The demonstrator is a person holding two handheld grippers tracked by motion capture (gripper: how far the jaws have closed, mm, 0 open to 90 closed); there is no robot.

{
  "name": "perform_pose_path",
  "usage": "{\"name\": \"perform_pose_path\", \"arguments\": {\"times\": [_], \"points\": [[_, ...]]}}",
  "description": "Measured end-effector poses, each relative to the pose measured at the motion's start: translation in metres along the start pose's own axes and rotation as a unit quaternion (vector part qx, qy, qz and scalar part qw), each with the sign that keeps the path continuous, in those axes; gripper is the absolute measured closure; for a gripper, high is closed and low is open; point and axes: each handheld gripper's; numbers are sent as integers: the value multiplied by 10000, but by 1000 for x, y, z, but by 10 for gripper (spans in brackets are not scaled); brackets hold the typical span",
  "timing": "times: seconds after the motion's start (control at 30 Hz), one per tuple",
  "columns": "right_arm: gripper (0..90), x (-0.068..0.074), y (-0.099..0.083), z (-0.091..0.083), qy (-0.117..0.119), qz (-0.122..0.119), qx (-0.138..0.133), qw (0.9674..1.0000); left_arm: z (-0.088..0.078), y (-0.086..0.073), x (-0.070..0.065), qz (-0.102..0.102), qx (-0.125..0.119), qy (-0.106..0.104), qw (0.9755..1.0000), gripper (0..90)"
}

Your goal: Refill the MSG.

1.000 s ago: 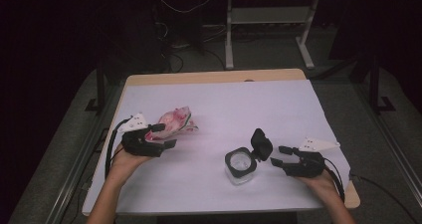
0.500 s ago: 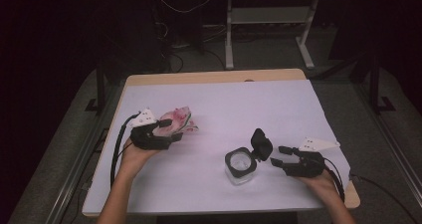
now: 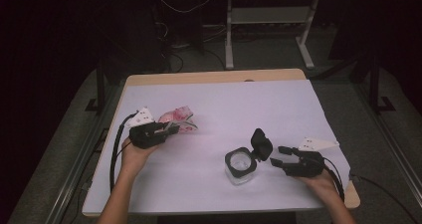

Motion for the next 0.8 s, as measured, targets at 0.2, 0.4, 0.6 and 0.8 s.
{"name": "perform_pose_path", "arguments": {"times": [0.2, 0.4, 0.6, 0.8], "points": [[400, 0, 0, 0, 2, -15, 27, 10000, 2, 2, 1, -69, -97, -62, 9999, 739], [400, 0, 0, 0, 2, -11, 30, 10000, 3, 0, 3, -104, -80, -99, 9999, 870], [399, 0, 0, 0, -10, -25, 38, 10000, 0, 2, 4, -71, -112, -46, 9999, 899], [397, 0, 0, 0, -41, -23, 30, 10000, -13, 9, 17, -224, -269, -105, 9993, 900]]}}
Point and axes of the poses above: each handheld gripper's, and its own axes: z roughly forward along the jaws, y roughly out of its top, x roughly to its left, and after that the axes turned 14 degrees about y, right-handed
